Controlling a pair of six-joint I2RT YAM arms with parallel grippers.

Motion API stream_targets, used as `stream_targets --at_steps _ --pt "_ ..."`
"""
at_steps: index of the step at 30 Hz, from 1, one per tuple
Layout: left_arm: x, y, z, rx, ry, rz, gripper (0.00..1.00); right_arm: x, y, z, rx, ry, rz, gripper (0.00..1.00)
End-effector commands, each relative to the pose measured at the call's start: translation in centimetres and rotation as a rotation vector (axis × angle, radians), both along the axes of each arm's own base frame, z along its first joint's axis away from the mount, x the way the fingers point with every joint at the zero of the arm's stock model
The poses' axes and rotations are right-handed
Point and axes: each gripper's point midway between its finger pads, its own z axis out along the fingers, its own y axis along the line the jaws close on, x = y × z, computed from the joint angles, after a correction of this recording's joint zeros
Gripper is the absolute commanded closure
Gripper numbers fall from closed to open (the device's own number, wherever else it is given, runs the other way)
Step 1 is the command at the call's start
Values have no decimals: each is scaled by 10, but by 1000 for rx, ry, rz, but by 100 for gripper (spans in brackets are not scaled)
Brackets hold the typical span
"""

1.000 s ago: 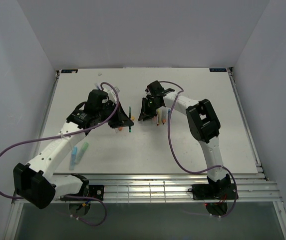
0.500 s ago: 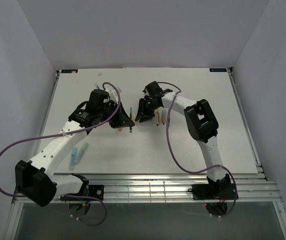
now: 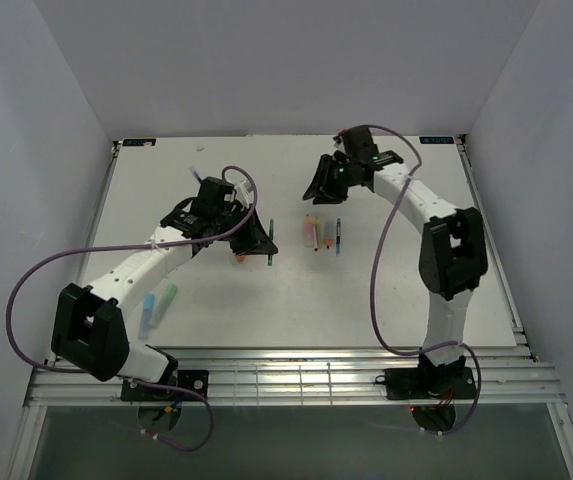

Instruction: Open the pen caps

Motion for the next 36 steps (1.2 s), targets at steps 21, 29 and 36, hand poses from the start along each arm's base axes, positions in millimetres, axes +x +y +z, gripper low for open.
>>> stream_targets --at_steps 21,29,36 --pt "115 -65 -108 59 137 -54 100 -164 -118 57 28 -98 -63 57" --pt "121 -69 -132 76 169 -56 89 -168 -132 55 29 -102 -71 57" --pt "122 -69 -134 76 162 -63 68 -168 -136 48 25 -90 -67 57"
